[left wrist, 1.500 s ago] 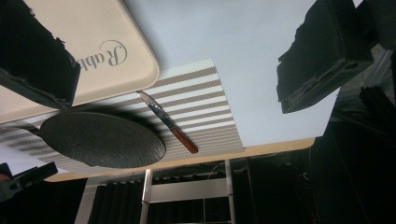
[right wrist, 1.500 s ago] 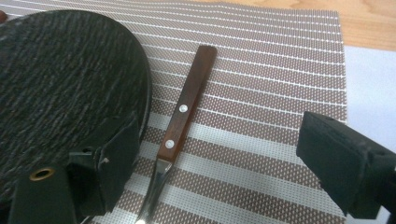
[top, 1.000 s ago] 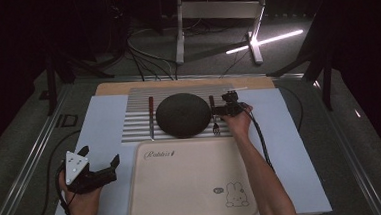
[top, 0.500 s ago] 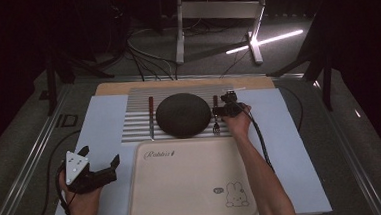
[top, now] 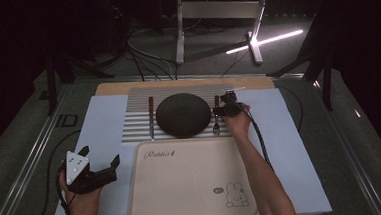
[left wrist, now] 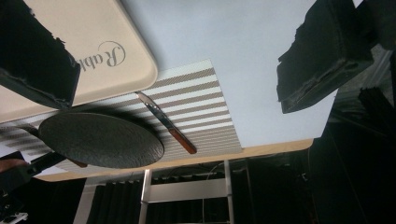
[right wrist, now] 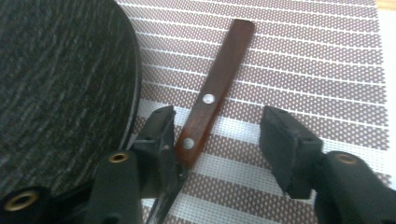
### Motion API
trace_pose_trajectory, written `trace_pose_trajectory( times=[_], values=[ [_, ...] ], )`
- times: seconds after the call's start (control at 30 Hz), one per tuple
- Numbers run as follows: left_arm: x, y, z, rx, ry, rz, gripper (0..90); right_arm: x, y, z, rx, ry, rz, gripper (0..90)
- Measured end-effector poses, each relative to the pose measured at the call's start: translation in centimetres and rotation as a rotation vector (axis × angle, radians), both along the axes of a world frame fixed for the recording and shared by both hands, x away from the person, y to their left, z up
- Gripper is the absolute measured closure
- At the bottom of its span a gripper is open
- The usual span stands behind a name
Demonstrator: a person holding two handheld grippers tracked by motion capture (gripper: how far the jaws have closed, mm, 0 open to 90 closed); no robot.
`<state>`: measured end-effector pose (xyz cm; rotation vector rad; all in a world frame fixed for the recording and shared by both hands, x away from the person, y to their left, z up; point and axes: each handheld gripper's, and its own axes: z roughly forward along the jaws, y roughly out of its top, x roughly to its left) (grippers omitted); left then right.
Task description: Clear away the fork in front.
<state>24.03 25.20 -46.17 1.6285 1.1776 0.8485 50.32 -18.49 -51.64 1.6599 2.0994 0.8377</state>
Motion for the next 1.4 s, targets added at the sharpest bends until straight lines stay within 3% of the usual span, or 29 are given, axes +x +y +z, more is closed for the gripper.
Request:
trace_pose_trajectory(
  times=[0.07, 0.1, 0.13, 0.3, 0.57, 0.8, 0.97, 1.07, 1.23, 1.4],
  values=[
    [0.0, 0.0, 0.0, -0.001, 0.0, -0.001, 0.0, -0.1, 0.1, 0.1, -0.022, 0.002, 0.007, 53.6],
    [0.0, -0.1, 0.0, 0.004, 0.002, -0.004, 0.0, -0.2, 0.2, 0.2, -0.072, 0.001, 0.027, 61.5],
    [0.0, -0.1, 0.0, 0.006, 0.003, -0.005, 0.1, -0.3, 0.1, 0.2, -0.082, 0.002, 0.034, 62.8],
    [0.2, -0.2, -0.1, 0.012, 0.006, -0.01, 0.1, -0.7, -1.2, 0.6, -0.091, 0.038, 0.071, 76.9],
    [0.2, -0.4, -0.1, 0.022, 0.01, -0.016, 0.1, -1.6, -3.7, 1.2, -0.156, 0.105, 0.073, 77.7],
    [0.3, -0.5, -0.2, 0.021, 0.011, -0.017, 0.1, -1.5, -4.8, 1.7, -0.161, 0.198, 0.112, 77.6],
    [0.3, -0.6, -0.2, 0.023, 0.014, -0.016, 0.1, -1.0, -4.3, 1.9, -0.201, 0.217, 0.121, 76.9],
    [0.3, -0.6, -0.2, 0.023, 0.014, -0.016, 0.1, -0.8, -4.0, 1.8, -0.196, 0.222, 0.099, 77.0],
    [0.3, -0.6, -0.2, 0.024, 0.016, -0.015, 0.1, -0.4, -3.5, 2.1, -0.242, 0.278, 0.109, 77.6],
    [0.2, -0.4, -0.2, 0.021, 0.015, -0.011, 0.1, -0.5, -3.0, 2.2, -0.284, 0.276, 0.112, 78.3]
  ],
)
